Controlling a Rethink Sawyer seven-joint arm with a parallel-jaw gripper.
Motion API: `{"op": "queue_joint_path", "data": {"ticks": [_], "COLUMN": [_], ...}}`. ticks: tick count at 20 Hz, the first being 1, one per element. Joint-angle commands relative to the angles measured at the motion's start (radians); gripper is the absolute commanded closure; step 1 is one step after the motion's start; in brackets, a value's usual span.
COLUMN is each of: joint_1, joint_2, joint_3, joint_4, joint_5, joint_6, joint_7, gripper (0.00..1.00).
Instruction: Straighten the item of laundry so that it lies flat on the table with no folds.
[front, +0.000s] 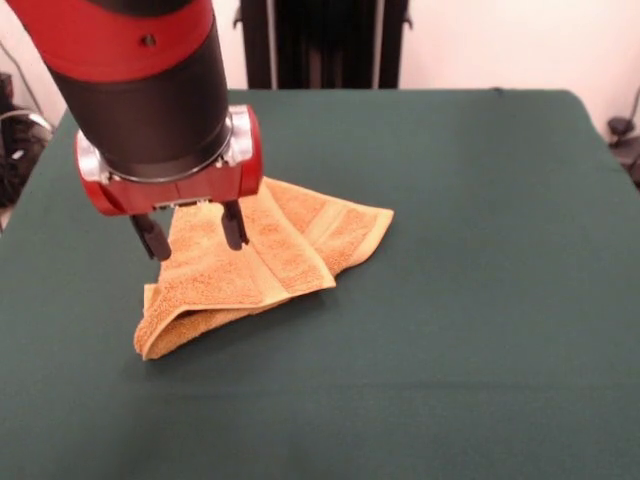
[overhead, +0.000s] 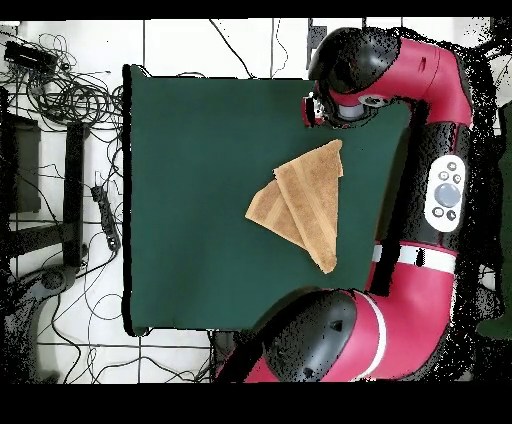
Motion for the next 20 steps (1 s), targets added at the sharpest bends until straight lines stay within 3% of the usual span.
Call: {"op": "queue_joint_path", "data": {"ticks": [1,10,20], "joint_1": [0.028,0.018,0.021], "joint_2": [0.081,0.143,0.194], "joint_3": [-0.006,0.036,0.056], "joint_4": [0.052,-0.071,-0.135], "joint_5": [-0.017,-0.061,-0.071], "joint_6": [-0.021,0.013,-0.005], "joint_7": [0.026,-0.112,-0.145], "gripper": [0.00,0.00,0.00]}}
